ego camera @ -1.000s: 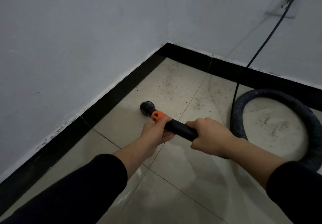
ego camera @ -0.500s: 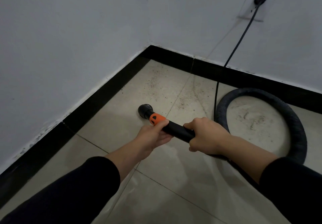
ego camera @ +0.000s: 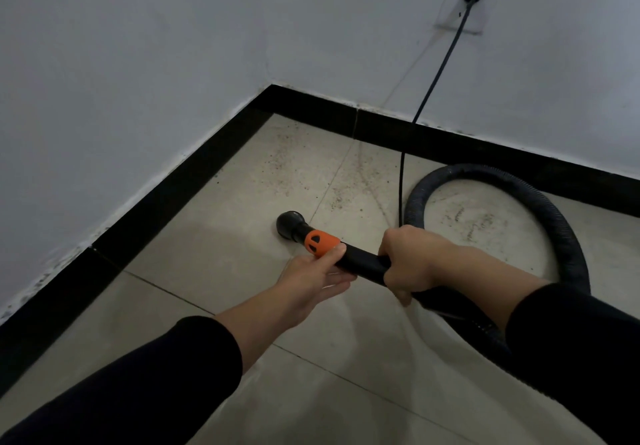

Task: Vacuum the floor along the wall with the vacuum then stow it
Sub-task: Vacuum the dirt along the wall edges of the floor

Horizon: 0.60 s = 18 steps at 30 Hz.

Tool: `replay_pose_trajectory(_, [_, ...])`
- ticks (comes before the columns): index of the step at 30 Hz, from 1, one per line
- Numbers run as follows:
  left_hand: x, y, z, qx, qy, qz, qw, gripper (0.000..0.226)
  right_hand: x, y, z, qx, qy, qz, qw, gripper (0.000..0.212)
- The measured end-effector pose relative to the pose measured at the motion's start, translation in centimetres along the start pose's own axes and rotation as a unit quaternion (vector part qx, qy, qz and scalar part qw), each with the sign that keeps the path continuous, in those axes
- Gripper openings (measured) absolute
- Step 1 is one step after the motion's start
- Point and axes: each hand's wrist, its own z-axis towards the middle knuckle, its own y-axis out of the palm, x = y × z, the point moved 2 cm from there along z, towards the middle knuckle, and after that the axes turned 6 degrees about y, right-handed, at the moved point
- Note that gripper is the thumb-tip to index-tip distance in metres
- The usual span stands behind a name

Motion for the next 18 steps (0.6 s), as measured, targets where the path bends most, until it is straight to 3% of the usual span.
replay_pose_trajectory(18, [-1.1, 1.0, -0.7, -0.023, -0.009, 0.02, 0.999, 0.029, 0.8, -0.6, -0.3, -0.08, 0.023, -0.089, 0.993, 0.044])
